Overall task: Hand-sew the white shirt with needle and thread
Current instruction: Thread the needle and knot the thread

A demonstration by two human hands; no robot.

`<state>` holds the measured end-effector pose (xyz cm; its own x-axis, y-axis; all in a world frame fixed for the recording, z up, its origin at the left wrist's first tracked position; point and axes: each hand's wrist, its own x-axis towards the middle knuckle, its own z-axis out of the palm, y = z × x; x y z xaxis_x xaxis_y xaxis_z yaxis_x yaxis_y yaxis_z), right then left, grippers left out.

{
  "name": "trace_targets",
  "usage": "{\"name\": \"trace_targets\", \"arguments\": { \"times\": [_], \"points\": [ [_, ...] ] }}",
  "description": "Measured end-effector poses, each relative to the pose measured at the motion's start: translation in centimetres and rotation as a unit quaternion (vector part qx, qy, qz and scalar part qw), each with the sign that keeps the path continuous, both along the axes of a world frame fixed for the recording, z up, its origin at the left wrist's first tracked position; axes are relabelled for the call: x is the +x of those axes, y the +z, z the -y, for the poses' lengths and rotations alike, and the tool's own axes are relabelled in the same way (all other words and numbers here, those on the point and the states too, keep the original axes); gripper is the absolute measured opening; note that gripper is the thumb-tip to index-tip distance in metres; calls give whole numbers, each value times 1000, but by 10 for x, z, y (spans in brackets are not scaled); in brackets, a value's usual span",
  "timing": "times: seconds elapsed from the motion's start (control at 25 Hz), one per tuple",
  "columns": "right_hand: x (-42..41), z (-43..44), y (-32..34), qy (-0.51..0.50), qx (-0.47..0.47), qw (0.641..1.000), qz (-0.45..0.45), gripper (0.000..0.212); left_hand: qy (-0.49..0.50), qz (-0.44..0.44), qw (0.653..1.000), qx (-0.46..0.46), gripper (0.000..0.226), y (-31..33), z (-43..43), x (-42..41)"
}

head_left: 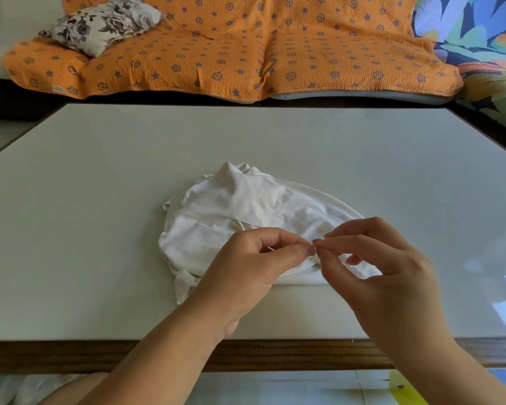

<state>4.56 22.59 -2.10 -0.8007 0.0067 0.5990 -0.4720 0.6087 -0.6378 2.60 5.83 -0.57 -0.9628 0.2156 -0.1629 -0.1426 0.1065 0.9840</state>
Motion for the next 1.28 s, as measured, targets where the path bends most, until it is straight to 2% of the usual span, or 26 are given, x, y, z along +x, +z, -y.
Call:
{"name": "trace_targets", "arguments": {
  "times": [0.72, 1.28],
  "points": [
    [-1, -2, -2, -2, 57, 997, -44, 15, 7, -2, 1000, -20, 12, 0, -1, 0],
    [-1, -1, -3, -20, 96, 993, -64, 10, 7, -10, 999, -43, 12, 5, -4, 3]
  ]
}}
